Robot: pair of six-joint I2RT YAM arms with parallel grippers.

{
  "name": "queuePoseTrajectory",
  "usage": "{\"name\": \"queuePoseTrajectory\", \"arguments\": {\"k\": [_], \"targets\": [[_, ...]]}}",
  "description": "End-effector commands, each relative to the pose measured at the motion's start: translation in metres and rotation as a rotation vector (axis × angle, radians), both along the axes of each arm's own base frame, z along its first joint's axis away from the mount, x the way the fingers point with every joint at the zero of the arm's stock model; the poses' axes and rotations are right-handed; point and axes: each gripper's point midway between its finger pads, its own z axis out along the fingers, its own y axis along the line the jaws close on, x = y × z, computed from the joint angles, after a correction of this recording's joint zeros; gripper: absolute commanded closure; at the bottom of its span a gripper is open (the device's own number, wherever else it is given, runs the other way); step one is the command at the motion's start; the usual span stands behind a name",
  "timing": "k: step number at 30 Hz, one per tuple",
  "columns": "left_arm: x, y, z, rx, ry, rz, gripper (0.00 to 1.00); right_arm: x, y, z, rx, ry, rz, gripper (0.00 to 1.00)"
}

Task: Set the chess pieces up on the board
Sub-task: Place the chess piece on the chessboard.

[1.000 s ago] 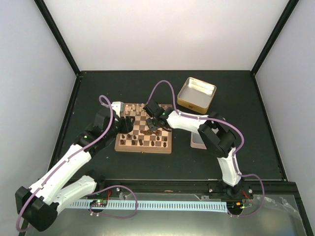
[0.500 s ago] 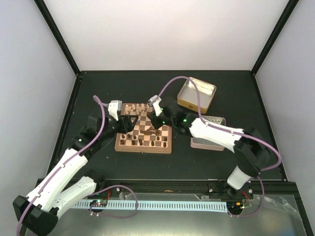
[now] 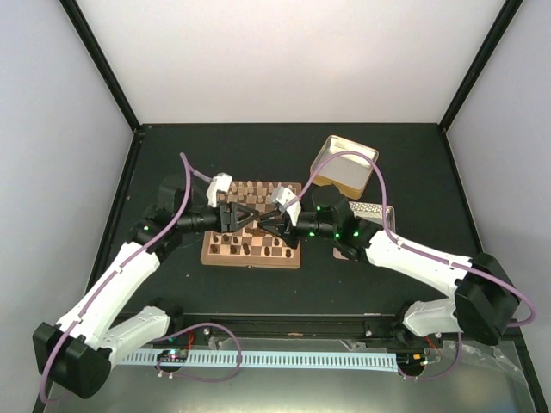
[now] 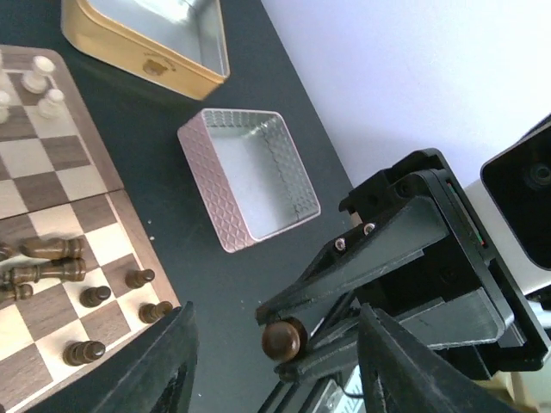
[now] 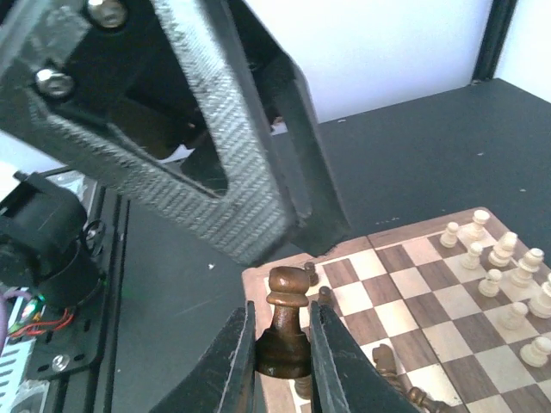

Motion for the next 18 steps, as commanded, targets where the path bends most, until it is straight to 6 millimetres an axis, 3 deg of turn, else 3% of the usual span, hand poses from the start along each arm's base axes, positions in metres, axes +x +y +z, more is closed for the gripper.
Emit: {"name": "queuePoseTrajectory", "arguments": {"k": [1, 7, 10, 14, 18], "targets": [[-0.014, -0.012, 0.016, -0.084, 0.041, -0.133, 0.53, -0.014, 0.001, 0.016, 0.068, -0.08, 0.093, 0.89], [-0.013, -0.015, 0.0, -0.085, 0.103, -0.154, 0.69, -0.017, 0.006, 0.015, 0.073, -0.07, 0.126, 0.89], [-0.014, -0.015, -0.003, -0.092, 0.118, -0.163, 0.74, -0.015, 0.007, 0.013, 0.072, -0.066, 0.12, 0.89], [-0.016, -0.015, -0.005, -0.094, 0.122, -0.172, 0.9, -0.012, 0.009, 0.011, 0.067, -0.055, 0.11, 0.89], [-0.018, -0.014, -0.007, -0.092, 0.125, -0.17, 0.97, -0.006, 0.011, 0.007, 0.058, -0.039, 0.087, 0.85]]}}
